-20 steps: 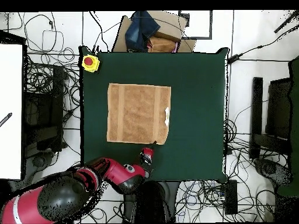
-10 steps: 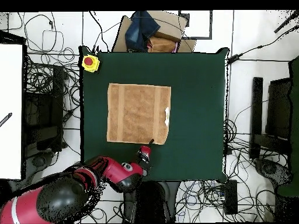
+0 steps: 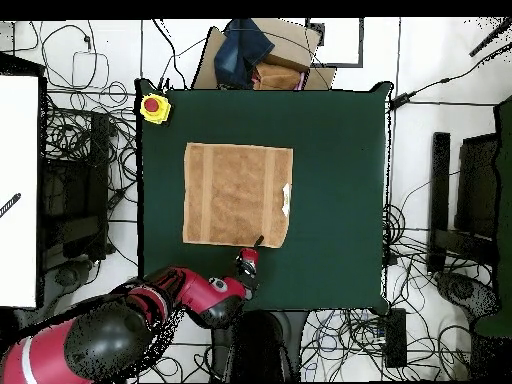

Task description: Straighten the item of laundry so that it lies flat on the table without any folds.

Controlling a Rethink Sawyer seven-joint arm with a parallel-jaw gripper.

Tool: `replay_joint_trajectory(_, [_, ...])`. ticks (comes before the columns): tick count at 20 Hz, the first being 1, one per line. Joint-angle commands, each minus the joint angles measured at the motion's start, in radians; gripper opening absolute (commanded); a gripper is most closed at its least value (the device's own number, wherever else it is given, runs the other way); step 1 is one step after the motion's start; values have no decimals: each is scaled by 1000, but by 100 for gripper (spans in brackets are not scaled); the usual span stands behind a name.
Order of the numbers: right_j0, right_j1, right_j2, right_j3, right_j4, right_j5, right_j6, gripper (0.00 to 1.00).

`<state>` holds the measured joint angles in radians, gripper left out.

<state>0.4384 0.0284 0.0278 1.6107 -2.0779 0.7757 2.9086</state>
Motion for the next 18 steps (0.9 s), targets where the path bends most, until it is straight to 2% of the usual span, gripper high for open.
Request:
replay_joint_trajectory(1, [-36,55,161,-149,-114,32,314,100])
replay_joint_trajectory(18, [-69,73,179,-141,-172,62,312,100])
